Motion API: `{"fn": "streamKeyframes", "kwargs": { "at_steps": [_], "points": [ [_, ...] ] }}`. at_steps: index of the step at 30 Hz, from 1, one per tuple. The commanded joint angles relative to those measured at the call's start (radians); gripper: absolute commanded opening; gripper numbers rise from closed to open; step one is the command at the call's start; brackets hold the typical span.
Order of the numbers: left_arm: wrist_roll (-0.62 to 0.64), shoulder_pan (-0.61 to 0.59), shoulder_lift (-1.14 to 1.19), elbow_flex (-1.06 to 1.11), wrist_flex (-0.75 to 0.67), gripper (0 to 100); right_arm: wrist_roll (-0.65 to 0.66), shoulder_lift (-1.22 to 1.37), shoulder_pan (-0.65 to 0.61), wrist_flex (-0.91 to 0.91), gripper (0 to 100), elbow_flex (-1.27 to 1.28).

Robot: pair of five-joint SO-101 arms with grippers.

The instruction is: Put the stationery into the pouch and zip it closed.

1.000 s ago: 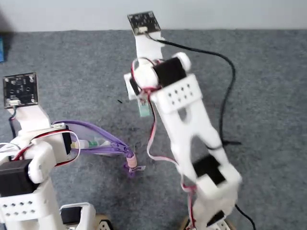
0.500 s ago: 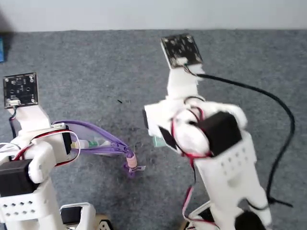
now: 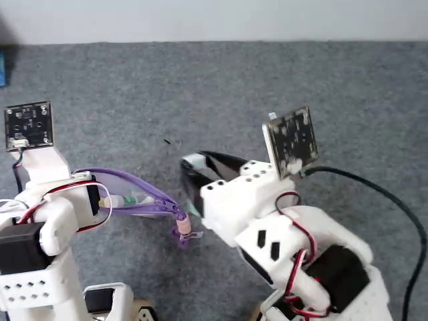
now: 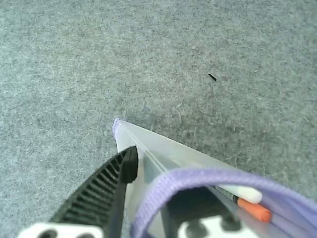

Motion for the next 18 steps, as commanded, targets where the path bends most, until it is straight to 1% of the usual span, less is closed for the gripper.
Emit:
{"fn": "streamKeyframes", "kwargs": {
  "at_steps": [1,5,8,11,18],
  "points": [
    [0.006,0.002,0.015,0.064,0.003,1,-0.006,-0.035,-0.065,-0.209,0.7,0.035],
    [0.006,0.002,0.015,0.064,0.003,1,-0.005,-0.016,-0.125,-0.355,0.7,0.049],
    [0.006,0.002,0.015,0.065,0.003,1,0.035,0.016,-0.168,-0.38,0.8,0.06],
    [0.006,0.002,0.015,0.065,0.003,1,0.038,0.051,-0.206,-0.415,0.8,0.087],
    [0.006,0.002,0.017,0.065,0.003,1,0.061,0.101,-0.211,-0.722,0.8,0.304]
  ]
}}
